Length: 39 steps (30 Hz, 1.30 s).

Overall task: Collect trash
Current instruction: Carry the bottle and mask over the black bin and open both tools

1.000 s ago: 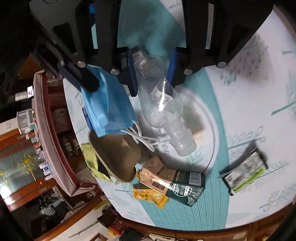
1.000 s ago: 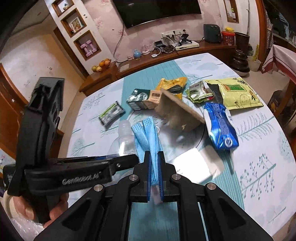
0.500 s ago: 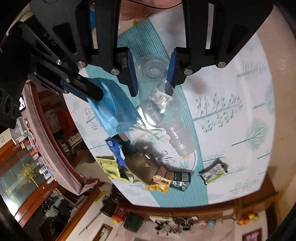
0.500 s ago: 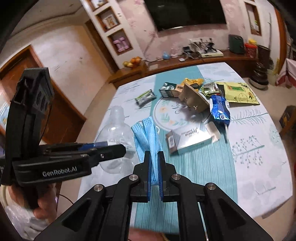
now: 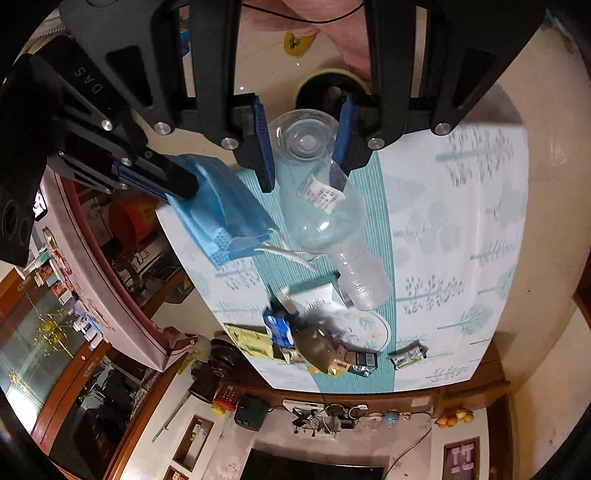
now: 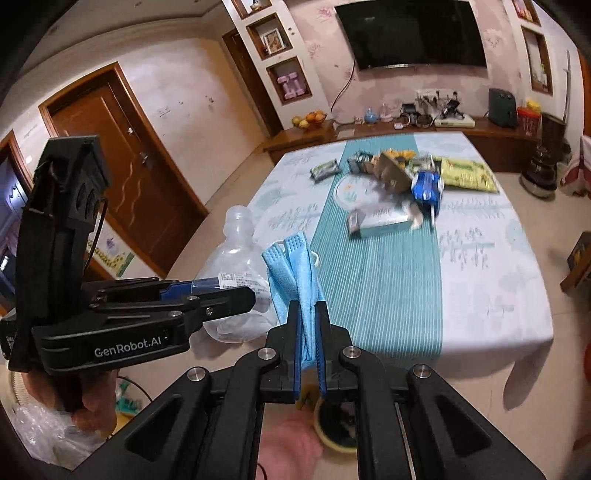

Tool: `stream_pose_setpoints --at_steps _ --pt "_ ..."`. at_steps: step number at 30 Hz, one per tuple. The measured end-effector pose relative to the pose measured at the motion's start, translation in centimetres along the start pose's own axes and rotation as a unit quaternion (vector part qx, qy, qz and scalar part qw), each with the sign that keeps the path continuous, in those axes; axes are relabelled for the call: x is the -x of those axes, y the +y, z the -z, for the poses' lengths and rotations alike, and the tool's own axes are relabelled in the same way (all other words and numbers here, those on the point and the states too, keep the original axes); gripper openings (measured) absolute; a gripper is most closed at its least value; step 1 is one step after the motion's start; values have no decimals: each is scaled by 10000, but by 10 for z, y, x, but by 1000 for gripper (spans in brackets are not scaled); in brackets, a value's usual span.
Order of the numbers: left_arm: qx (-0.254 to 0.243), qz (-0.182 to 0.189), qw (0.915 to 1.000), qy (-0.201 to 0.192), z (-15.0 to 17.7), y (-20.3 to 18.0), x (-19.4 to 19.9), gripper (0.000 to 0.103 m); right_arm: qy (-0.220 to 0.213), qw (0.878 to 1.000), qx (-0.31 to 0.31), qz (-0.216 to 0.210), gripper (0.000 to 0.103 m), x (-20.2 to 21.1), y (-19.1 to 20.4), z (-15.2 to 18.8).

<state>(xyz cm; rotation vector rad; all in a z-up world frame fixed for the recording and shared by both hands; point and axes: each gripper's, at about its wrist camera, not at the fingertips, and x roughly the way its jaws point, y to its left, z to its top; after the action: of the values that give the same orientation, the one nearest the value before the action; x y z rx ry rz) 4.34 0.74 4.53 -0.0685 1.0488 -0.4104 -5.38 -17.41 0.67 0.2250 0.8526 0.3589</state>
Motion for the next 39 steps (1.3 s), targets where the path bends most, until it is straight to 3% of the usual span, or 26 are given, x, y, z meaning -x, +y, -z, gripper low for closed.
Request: stream_pose_setpoints --at_steps 6,14,26,39 --pt "-185 -196 9993 269 52 -22 16 27 182 9996 -222 -52 6 10 -1 40" --pt "-447 -272 9956 771 95 -24 -4 27 616 9951 -767 5 6 -26 -13 90" --pt "-252 -140 9859 1649 168 7 -127 27 1436 9708 -1891 351 6 -145 -77 191" --pt "-156 -309 9775 2079 234 45 -279 28 1946 9440 -2542 803 8 -292 -141 297"
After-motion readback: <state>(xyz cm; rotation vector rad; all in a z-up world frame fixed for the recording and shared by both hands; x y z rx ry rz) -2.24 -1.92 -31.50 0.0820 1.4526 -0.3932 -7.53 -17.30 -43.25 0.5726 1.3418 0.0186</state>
